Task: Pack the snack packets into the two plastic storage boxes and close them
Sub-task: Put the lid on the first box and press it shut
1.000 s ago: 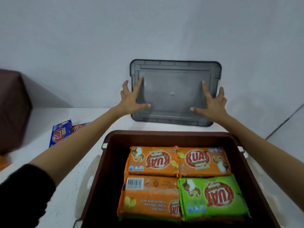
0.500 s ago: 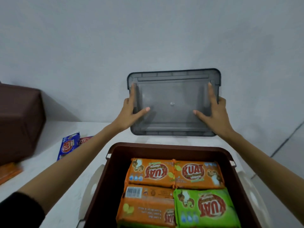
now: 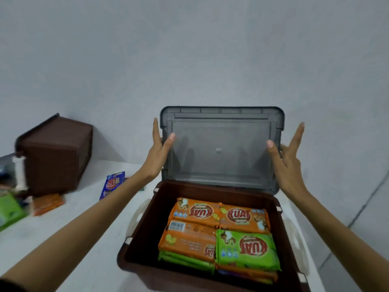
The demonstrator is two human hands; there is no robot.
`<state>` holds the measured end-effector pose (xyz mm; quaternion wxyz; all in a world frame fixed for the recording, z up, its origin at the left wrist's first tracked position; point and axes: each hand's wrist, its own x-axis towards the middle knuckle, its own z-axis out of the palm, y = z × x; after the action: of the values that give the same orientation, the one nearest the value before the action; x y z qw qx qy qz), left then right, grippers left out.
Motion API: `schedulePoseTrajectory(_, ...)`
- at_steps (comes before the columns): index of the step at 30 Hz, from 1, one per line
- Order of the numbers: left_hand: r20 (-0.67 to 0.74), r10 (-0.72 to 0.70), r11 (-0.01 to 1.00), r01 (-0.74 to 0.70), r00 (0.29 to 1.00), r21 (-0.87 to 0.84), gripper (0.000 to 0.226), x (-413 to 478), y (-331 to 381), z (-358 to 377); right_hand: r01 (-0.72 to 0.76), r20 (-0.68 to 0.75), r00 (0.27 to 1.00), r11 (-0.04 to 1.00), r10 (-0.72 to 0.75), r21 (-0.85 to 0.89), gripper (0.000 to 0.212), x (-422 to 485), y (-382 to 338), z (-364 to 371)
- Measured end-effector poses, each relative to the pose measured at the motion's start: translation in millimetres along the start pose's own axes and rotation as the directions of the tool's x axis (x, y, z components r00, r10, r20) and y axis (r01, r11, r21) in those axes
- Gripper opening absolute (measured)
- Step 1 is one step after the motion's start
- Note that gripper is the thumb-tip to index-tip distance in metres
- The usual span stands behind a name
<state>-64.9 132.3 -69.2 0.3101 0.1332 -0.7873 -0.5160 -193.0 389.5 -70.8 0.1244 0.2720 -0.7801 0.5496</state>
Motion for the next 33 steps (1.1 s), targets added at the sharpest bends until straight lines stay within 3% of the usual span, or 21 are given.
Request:
schedulePoseTrajectory(2, 0.019, -0.002, 0.999, 0.003, 1.0, -0.046, 0.08, -9, -4, -3, -0.035, -0.001, 0.999, 0.998, 0.035, 0.045, 0.095, -18, -5, -3)
schedulePoseTrajectory(5, -0.044, -0.052, 0.973, 0.04, 0.998, -0.226, 0.037, -19, 2, -5, -0.091, -0.031, 0.995, 0.99, 0.095, 0.106, 0.07, -40, -11, -10)
schedulePoseTrajectory(6, -0.051, -0.073, 0.962, 0.057, 0.996, -0.266, 0.034, -25, 5, -5, -0.09, -0.036, 0.995, 0.984, 0.097, 0.156, 0.071, -45, -11, -12)
schedulePoseTrajectory(9, 0.045, -0.104, 0.928, 0.113, 0.994, -0.355, 0.051, -48, 4, -11, -0.092, 0.006, 0.995, 0.948, 0.095, 0.303, 0.099, -63, -10, -18)
schedulePoseTrajectory(13, 0.158, -0.138, 0.892, 0.192, 0.978, -0.409, 0.067, -78, -6, -22, -0.207, 0.022, 0.975, 0.862, 0.222, 0.464, 0.123, -96, -12, -22)
schedulePoseTrajectory(14, 0.181, -0.142, 0.89, 0.206, 0.973, -0.407, 0.069, -86, -6, -23, -0.222, 0.035, 0.972, 0.848, 0.234, 0.481, 0.115, -104, -11, -22)
schedulePoseTrajectory(17, 0.199, -0.149, 0.873, 0.224, 0.968, -0.433, 0.077, -105, -11, -29, -0.191, 0.023, 0.978, 0.834, 0.209, 0.518, 0.051, -126, -10, -24)
schedulePoseTrajectory(20, 0.203, -0.162, 0.864, 0.238, 0.966, -0.443, 0.075, -123, -9, -35, -0.167, 0.021, 0.982, 0.823, 0.185, 0.544, 0.05, -139, -10, -29)
schedulePoseTrajectory(23, 0.225, -0.224, 0.859, 0.301, 0.948, -0.413, 0.064, -139, -10, -38, -0.171, 0.056, 0.984, 0.835, 0.167, 0.523, 0.032, -152, -9, -32)
schedulePoseTrajectory(28, 0.228, -0.222, 0.899, 0.29, 0.948, -0.327, 0.047, -161, -13, -44, -0.168, 0.075, 0.986, 0.857, 0.15, 0.487, 0.031, -169, -6, -30)
schedulePoseTrajectory(31, 0.24, -0.264, 0.953, 0.29, 0.934, -0.081, 0.043, -145, -22, -48, -0.181, 0.107, 0.983, 0.907, 0.151, 0.381, 0.045, -176, -3, -30)
schedulePoseTrajectory(33, 0.261, -0.325, 0.946, 0.312, 0.909, 0.092, 0.046, -138, -30, -51, -0.154, 0.128, 0.985, 0.938, 0.119, 0.312, 0.043, -182, -2, -30)
